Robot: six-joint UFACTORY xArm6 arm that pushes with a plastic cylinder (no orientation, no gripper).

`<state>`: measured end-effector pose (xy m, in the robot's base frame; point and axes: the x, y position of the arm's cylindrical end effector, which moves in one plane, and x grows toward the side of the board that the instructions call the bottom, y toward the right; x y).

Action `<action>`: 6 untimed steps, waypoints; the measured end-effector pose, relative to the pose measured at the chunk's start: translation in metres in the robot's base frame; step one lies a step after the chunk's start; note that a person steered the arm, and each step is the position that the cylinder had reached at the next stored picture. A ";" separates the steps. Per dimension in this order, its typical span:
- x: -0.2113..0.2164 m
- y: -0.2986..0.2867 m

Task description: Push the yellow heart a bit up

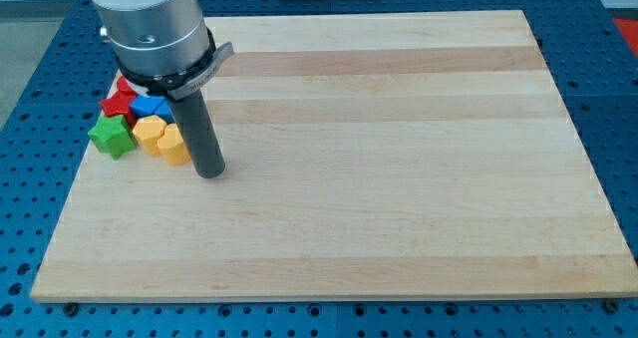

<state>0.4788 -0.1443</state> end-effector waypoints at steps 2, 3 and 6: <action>0.018 -0.038; 0.017 -0.053; 0.000 -0.044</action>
<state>0.4783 -0.1887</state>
